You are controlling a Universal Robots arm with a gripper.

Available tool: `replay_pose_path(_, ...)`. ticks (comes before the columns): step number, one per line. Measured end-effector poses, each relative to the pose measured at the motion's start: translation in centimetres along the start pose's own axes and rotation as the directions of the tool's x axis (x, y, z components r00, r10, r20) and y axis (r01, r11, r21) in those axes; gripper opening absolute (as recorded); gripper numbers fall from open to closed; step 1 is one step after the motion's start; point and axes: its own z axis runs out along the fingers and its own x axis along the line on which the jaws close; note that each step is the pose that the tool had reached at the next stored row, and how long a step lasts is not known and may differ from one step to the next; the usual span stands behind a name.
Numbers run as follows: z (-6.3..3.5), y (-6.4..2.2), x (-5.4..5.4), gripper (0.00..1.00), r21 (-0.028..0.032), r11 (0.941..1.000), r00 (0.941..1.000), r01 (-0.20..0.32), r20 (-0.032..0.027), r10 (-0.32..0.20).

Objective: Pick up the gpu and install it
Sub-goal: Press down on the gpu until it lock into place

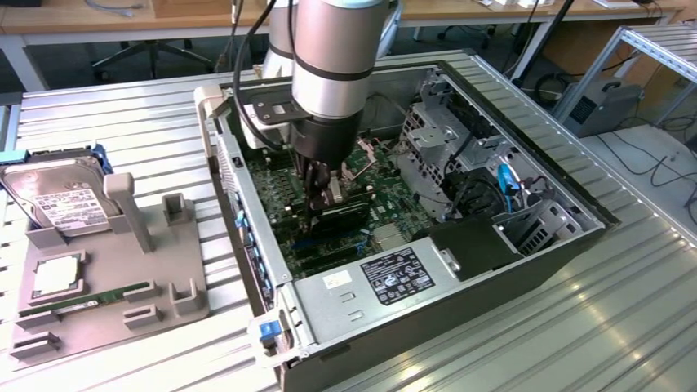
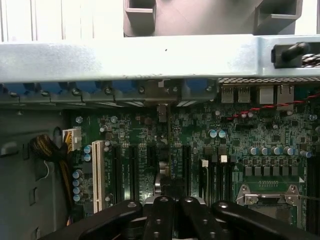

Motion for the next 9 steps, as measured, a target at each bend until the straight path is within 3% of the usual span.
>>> replay_pose_path(6, -0.1, -0.14, 0.0, 0.11, 0.0001, 1.0, 1.0, 0.0, 0.0002, 0.0)
replay_pose_path(9, -0.64, -0.13, 0.02, 0.11, 0.0002, 1.0, 1.0, 0.0, 0.0003, 0.0)
